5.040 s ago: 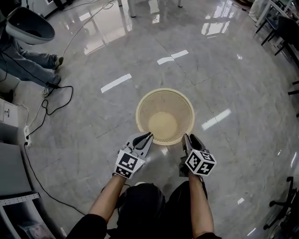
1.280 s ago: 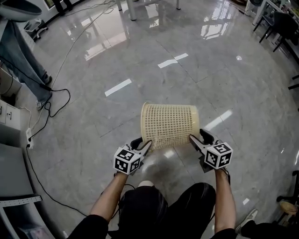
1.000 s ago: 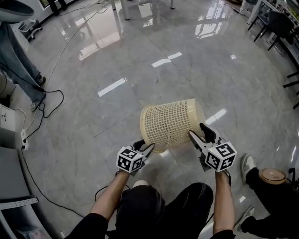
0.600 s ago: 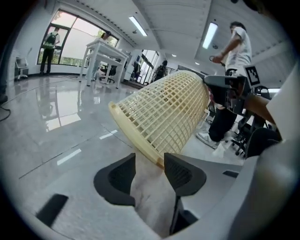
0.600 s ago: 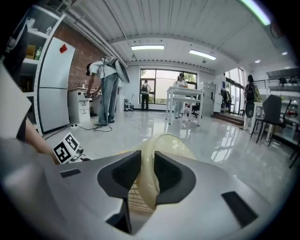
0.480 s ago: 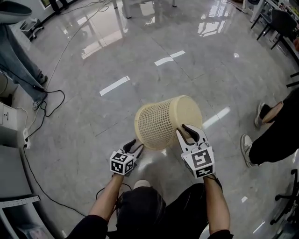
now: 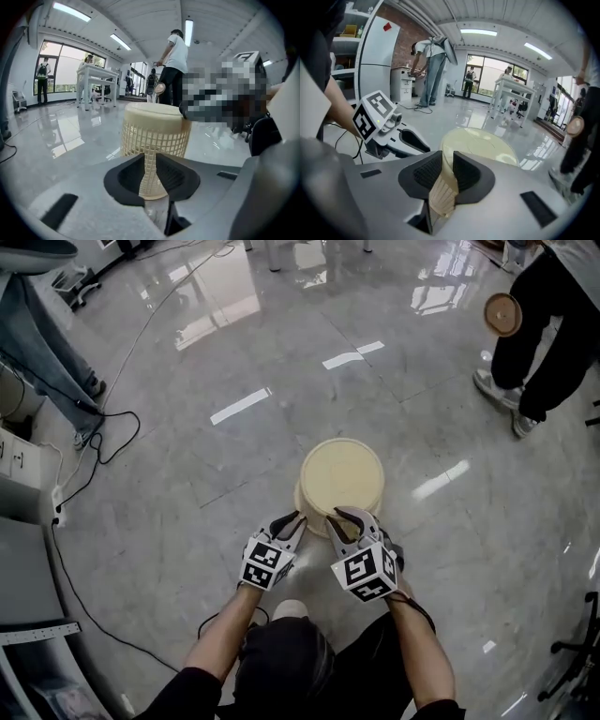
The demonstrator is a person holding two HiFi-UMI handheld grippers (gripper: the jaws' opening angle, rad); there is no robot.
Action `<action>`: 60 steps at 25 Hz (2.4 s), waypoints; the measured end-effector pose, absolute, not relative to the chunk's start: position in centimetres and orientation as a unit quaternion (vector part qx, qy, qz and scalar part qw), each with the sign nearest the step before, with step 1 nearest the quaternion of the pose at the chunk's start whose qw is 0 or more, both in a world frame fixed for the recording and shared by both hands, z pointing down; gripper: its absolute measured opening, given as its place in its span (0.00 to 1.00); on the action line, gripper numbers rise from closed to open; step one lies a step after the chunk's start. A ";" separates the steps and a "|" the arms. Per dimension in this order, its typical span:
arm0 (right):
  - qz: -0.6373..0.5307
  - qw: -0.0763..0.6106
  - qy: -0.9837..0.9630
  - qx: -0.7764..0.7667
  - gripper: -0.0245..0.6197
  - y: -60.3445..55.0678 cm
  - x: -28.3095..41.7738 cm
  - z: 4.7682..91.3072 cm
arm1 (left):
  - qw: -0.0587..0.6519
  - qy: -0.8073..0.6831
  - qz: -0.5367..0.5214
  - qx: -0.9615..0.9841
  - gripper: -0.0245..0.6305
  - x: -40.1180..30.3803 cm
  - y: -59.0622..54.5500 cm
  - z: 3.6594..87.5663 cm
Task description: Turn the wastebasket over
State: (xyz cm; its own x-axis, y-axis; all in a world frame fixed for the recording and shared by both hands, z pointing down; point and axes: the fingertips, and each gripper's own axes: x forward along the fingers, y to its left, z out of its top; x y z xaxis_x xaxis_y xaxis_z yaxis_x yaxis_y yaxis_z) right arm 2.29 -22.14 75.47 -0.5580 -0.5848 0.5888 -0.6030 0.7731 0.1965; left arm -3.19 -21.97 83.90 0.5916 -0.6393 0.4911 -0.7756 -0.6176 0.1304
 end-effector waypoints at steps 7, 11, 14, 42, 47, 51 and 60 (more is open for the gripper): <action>0.035 0.301 -0.882 0.361 0.15 -22.6 2.8 75.9 | 0.168 -0.398 0.187 0.882 0.05 -3.1 -21.9 83.0; 0.054 0.288 -0.880 0.373 0.15 -22.6 3.0 75.5 | 0.167 -0.387 0.176 0.890 0.05 -2.6 -21.8 82.1; 0.093 0.234 -0.874 0.416 0.15 -22.9 3.8 74.2 | 0.156 -0.391 0.156 0.894 0.05 -2.8 -22.0 80.2; 0.192 0.209 -0.784 0.552 0.06 -14.7 10.0 36.3 | 0.128 -0.387 0.160 0.899 0.05 -3.5 -16.2 37.2; 0.198 0.211 -0.767 0.573 0.06 -10.5 11.1 24.0 | 0.125 -0.379 0.185 0.898 0.05 -2.4 -12.3 25.6; 0.216 0.205 -0.760 0.577 0.06 -5.5 11.0 17.6 | 0.139 -0.381 0.186 0.895 0.05 -2.3 -7.7 18.1; 0.211 0.166 -0.764 0.586 0.05 4.8 9.6 8.7 | 0.151 -0.393 0.161 0.893 0.05 -2.7 3.3 9.2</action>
State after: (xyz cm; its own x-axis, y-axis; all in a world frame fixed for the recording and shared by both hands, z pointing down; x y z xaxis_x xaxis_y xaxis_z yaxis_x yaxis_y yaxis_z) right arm 9.59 4.81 8.67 -0.2577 -0.8260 0.5013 -0.9662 0.2234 -0.1285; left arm -2.72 3.25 9.25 0.6392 -0.6531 0.4062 -0.7504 -0.6453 0.1432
